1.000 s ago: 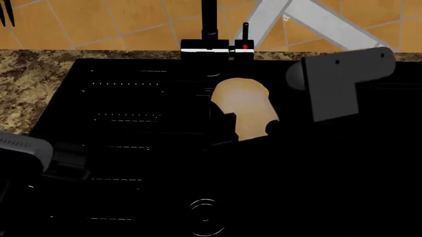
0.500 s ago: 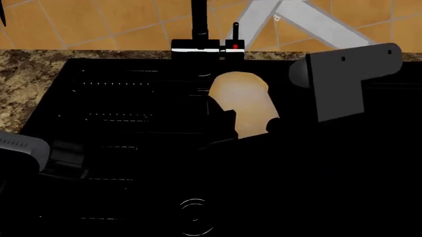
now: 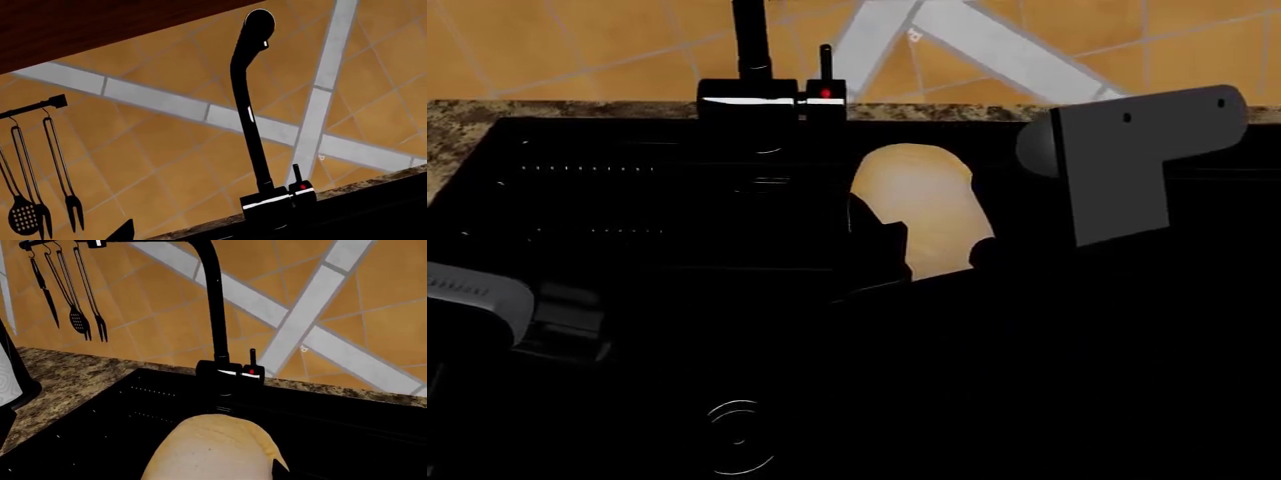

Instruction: Pick the chicken breast from the sink and place it on the plate located on the counter

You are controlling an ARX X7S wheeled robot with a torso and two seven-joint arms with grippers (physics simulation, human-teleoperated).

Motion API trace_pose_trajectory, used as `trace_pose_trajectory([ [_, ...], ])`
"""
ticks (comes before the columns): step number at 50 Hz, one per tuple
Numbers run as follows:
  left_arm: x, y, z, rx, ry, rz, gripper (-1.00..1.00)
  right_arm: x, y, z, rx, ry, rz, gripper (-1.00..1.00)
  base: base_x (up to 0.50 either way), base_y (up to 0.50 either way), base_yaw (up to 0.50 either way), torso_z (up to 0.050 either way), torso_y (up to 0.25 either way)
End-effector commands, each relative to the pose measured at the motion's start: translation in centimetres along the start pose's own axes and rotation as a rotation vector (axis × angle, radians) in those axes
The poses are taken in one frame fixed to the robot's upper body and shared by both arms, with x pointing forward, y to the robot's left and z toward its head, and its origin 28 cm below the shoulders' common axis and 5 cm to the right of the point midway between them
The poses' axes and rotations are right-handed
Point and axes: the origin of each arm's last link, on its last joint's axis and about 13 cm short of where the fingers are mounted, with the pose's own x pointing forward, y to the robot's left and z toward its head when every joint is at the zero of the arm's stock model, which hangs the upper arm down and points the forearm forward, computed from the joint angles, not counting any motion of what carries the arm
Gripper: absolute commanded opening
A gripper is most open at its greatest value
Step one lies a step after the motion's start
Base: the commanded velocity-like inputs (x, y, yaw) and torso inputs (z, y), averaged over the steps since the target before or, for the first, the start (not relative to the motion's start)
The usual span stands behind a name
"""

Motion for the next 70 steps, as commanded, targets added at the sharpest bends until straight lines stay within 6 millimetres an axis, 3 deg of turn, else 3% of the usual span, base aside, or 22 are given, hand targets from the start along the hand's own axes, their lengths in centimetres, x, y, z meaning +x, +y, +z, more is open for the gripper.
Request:
trace_pose_trajectory([
  [1, -0.08, -0.03, -0.05, 0.001, -0.002, 0.001, 1.0, -0.1, -0.09, 0.21, -0.014, -0.01, 0.002, -1.0, 0.0, -0.23, 0.0, 0.0, 0.0],
  [70, -0.23, -0.03, -0.04, 0.002, -0.004, -0.002, 1.0, -0.17, -0.08, 0.48, -0.011, -0.009, 0.01, -1.0, 0.0, -0.24, 0.0, 0.0, 0.0],
])
